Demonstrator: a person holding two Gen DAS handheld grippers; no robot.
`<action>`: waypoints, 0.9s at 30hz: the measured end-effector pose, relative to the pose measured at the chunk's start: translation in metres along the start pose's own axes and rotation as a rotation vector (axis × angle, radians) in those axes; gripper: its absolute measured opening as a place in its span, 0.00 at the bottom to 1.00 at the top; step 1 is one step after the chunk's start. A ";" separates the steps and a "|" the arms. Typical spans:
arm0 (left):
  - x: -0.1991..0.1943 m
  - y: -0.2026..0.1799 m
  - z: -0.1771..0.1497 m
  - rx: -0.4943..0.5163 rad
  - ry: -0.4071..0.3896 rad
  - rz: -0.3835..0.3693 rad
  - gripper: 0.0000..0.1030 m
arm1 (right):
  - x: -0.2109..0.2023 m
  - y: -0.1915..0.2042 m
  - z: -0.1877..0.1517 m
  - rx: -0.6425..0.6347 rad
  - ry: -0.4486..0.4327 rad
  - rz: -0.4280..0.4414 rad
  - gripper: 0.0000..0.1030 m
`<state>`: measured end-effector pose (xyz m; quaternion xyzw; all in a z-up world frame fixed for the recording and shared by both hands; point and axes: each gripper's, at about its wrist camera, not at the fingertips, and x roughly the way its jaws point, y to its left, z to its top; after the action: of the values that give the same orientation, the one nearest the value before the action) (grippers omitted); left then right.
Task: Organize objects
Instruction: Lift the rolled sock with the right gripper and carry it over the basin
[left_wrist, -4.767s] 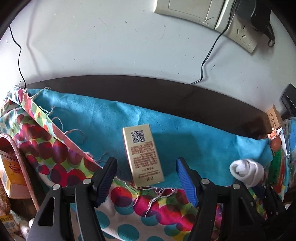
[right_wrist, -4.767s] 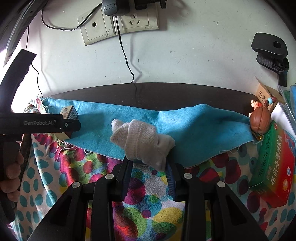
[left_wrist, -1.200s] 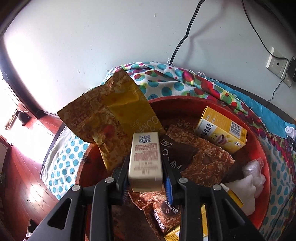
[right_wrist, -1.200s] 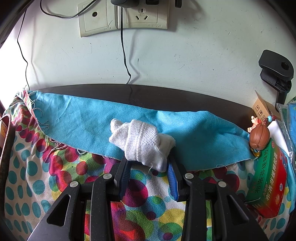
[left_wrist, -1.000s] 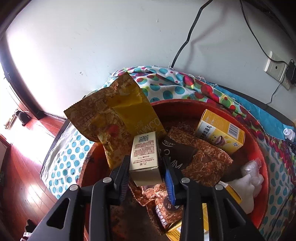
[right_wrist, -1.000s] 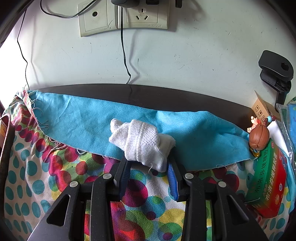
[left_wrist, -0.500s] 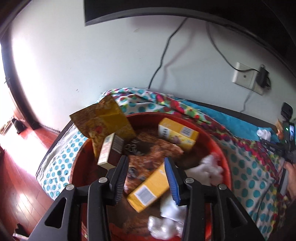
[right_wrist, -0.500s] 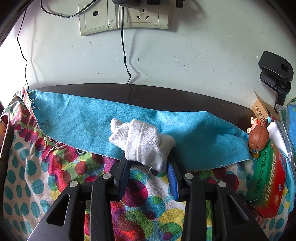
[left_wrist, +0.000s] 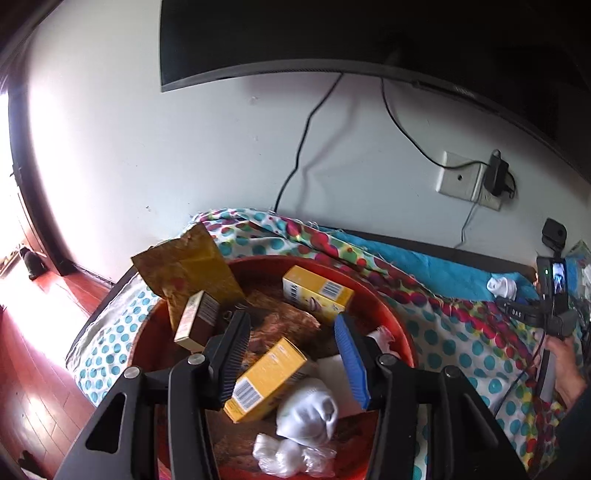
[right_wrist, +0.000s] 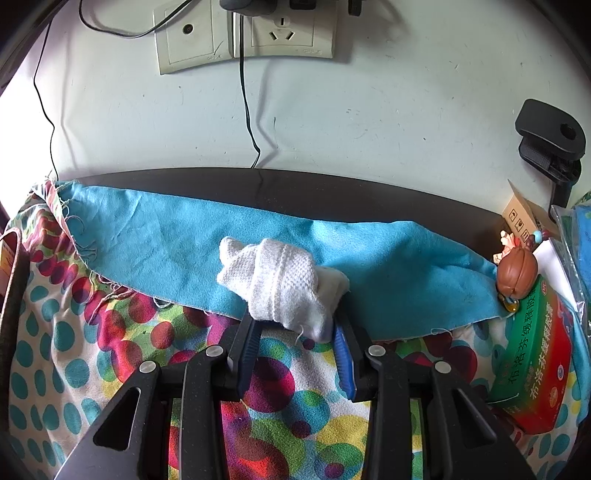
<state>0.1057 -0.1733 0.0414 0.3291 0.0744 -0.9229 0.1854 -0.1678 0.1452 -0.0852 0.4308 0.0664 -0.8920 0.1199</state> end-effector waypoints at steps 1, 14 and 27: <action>-0.002 0.004 0.001 -0.013 -0.008 0.010 0.48 | 0.000 -0.001 0.000 0.003 -0.001 -0.001 0.32; -0.017 0.049 0.003 -0.090 -0.062 0.080 0.50 | -0.007 -0.023 -0.001 0.033 -0.009 0.010 0.11; -0.005 0.055 -0.001 -0.093 -0.023 0.069 0.50 | -0.044 0.018 -0.002 -0.015 -0.049 0.006 0.10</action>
<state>0.1317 -0.2223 0.0432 0.3121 0.1036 -0.9151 0.2332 -0.1351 0.1357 -0.0522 0.4082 0.0688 -0.9013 0.1276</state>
